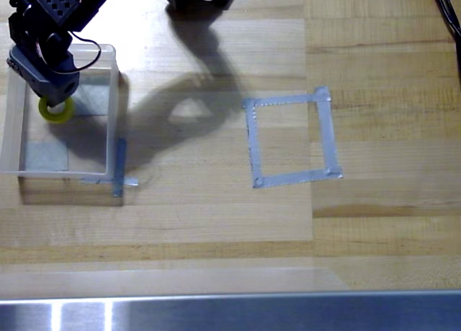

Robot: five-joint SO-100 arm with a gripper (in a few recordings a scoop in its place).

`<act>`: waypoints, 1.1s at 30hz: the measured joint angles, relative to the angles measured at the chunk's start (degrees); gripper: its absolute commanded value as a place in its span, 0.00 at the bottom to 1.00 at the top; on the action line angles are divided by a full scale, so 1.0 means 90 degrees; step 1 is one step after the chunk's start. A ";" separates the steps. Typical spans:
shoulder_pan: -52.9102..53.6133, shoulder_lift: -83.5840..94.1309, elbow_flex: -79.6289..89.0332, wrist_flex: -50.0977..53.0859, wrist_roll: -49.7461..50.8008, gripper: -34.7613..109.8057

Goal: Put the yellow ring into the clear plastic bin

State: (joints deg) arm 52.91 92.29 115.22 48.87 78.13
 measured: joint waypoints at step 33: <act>-0.0430 0.0908 0.0000 -0.0107 -0.0293 0.37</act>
State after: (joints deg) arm 49.04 100.46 115.22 47.90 75.50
